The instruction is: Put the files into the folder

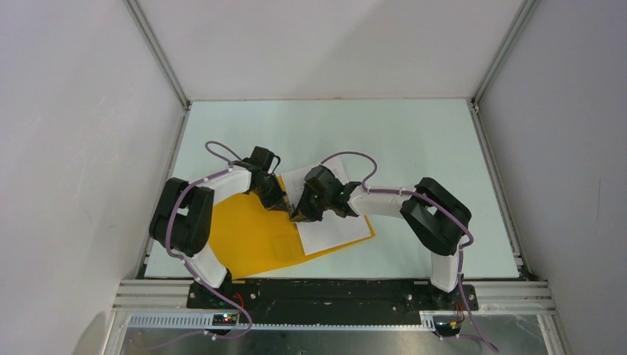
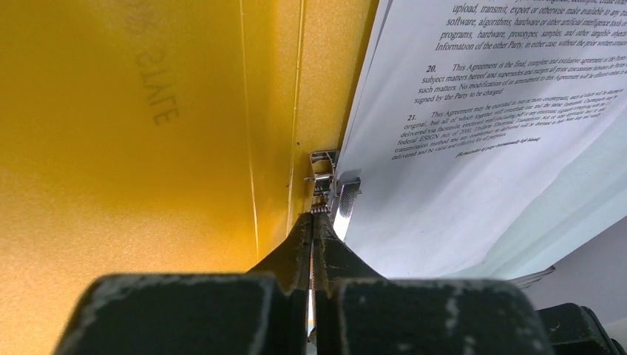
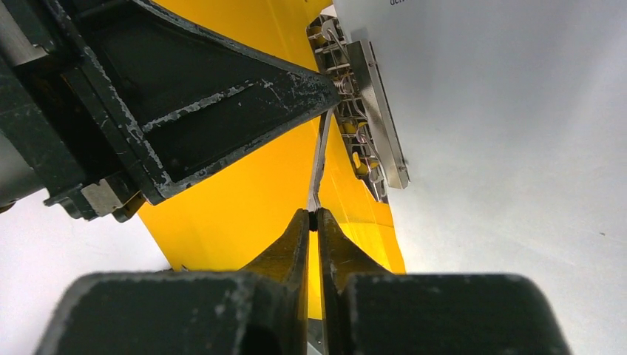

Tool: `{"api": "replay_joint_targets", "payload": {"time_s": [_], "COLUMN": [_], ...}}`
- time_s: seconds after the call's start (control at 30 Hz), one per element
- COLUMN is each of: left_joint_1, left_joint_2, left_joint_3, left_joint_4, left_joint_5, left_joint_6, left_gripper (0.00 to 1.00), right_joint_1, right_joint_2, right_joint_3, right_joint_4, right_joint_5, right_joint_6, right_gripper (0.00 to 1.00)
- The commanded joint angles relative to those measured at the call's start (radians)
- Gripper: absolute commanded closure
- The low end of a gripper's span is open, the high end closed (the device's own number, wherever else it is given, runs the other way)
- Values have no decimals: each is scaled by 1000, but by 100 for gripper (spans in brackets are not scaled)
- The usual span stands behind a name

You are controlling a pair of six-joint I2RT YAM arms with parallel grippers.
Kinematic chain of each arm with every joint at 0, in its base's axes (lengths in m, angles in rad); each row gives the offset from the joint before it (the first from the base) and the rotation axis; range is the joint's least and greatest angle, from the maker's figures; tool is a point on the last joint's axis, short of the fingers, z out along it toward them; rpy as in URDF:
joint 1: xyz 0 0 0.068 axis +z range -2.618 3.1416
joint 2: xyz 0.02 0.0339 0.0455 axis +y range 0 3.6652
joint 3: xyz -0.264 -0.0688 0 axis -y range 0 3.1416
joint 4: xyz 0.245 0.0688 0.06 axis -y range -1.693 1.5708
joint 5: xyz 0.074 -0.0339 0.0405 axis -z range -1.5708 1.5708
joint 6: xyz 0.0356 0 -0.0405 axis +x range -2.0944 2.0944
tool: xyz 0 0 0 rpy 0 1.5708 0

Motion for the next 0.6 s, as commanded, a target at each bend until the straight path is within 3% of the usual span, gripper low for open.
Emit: {"api": "replay_joint_targets", "payload": {"time_s": [0.0,0.57], "left_joint_1": [-18,-16], "left_joint_2": [105,96], "left_joint_3": [-80,-78], "left_joint_4": [-75,-75], "left_joint_5": [-223,-224], "left_joint_6": [54,61], "left_gripper": [100,100], "right_joint_1": [6,41], "right_joint_2": [20,65], "right_joint_3": [29,-18], "right_joint_4": [-83,-198], "right_joint_5": [55,160], "right_joint_6": [-50,-108], "right_gripper": [98,100]}}
